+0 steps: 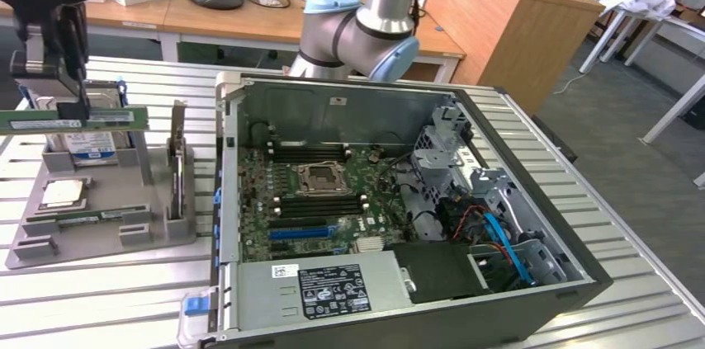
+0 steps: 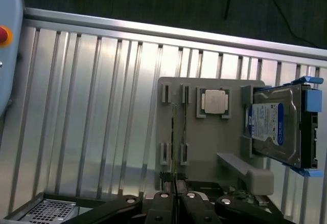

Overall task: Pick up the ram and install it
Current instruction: 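Pick up the ram and move it above insertion slot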

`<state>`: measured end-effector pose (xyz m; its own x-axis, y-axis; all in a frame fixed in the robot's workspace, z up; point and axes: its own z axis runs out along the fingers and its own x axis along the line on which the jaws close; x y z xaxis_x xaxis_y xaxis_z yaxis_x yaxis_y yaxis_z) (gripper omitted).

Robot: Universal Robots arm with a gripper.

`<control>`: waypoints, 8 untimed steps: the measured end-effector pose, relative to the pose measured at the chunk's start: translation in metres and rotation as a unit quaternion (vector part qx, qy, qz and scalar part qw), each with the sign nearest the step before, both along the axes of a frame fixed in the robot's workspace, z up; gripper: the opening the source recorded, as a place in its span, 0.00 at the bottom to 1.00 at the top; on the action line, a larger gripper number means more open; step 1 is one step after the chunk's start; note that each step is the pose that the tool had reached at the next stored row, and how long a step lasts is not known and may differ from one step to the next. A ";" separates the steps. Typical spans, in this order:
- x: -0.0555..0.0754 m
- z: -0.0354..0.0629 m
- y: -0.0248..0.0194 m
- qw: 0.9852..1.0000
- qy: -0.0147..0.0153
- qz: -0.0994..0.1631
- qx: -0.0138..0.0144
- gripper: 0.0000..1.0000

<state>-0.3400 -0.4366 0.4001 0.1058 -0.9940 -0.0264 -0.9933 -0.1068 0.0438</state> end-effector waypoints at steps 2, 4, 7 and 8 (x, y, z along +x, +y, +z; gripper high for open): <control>0.003 0.0000 0.0000 1.000 0.000 0.000 0.000 0.11; 0.007 0.0000 0.0000 1.000 0.000 0.000 0.000 0.11; 0.011 0.0000 0.0000 1.000 0.000 -0.001 0.000 0.11; 0.012 0.0000 0.0000 1.000 0.000 -0.002 0.000 0.11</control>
